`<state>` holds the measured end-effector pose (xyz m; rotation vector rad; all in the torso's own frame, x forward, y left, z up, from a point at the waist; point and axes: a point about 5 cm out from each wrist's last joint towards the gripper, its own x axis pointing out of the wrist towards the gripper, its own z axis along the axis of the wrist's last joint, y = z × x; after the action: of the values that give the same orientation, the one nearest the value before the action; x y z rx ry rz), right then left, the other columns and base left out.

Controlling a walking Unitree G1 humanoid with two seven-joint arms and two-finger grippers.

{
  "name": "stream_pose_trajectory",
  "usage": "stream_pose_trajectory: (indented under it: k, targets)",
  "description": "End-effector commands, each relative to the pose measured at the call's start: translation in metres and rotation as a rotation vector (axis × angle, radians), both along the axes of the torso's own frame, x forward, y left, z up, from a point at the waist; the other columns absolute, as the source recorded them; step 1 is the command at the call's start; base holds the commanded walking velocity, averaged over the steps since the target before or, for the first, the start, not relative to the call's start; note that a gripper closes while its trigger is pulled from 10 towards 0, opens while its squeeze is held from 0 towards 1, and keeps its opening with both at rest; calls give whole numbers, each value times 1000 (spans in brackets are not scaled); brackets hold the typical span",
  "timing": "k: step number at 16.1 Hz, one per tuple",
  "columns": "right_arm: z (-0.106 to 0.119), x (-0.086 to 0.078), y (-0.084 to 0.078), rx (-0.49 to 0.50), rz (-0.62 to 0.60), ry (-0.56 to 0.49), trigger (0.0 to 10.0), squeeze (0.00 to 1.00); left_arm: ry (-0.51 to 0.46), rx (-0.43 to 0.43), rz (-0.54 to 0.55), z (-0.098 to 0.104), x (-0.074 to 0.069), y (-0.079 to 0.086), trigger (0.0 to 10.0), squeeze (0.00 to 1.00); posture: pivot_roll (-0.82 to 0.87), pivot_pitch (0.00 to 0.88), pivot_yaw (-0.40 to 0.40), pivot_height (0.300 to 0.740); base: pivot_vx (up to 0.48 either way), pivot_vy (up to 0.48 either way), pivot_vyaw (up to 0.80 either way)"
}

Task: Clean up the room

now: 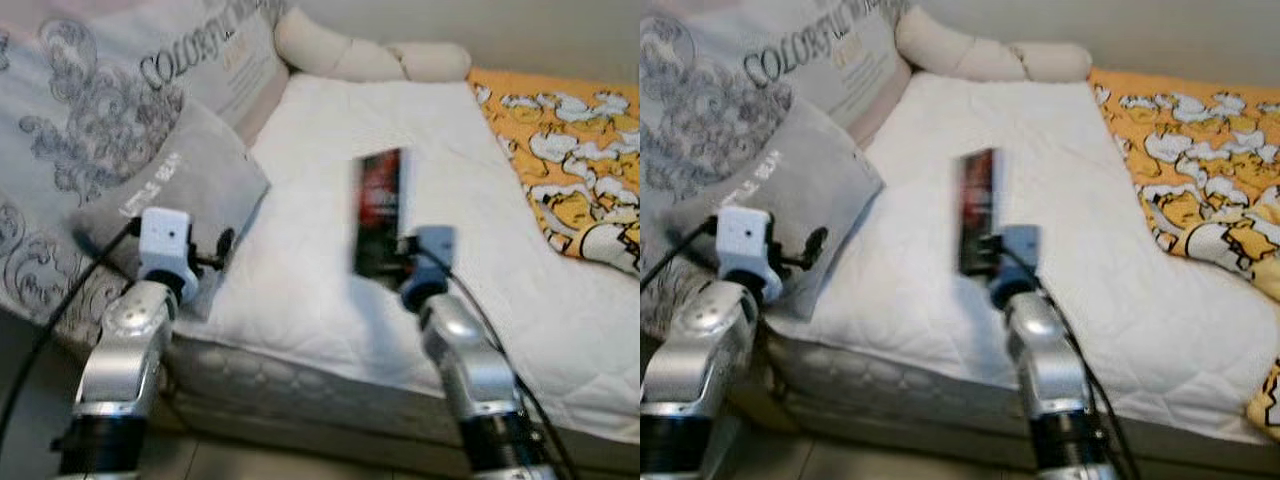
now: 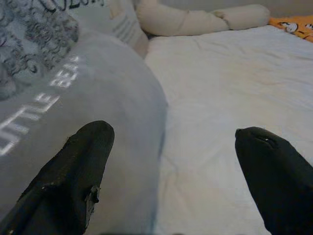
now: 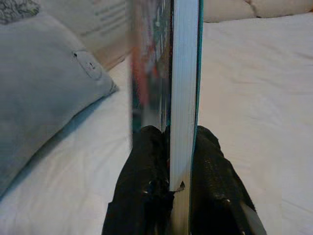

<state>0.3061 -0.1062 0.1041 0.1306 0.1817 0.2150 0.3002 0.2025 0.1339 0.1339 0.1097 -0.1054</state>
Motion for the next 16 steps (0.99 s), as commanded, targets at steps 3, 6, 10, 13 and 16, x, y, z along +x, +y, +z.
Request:
stream_pose_trajectory:
  k: [3, 6, 10, 13, 16]
  targets:
    - [13, 5, -9, -2, -35, -57, 10000, 0, -2, -6, -17, 1, 1, -5, 10000, 0, 45, 0, 0, 740, 266, 0, 0]
    - [13, 4, -8, 0, -32, -57, 10000, 0, -2, -6, -17, 2, 1, -4, 10000, 0, 45, 0, 3, 740, 260, 0, 0]
    - [11, 3, -6, -4, -22, -56, 10000, 0, 1, -3, -22, 1, 0, -5, 10000, 0, 52, 0, -1, 740, 253, 0, 0]
    - [11, 3, -6, -12, -19, -60, 10000, 0, 2, 1, -30, 0, 0, -7, 10000, 0, 49, 0, 6, 740, 249, 0, 0]
    - [10, 2, -4, -15, -15, -57, 10000, 0, 4, 2, -34, 1, 0, -7, 10000, 0, 54, 0, 1, 740, 0, 0, 0]
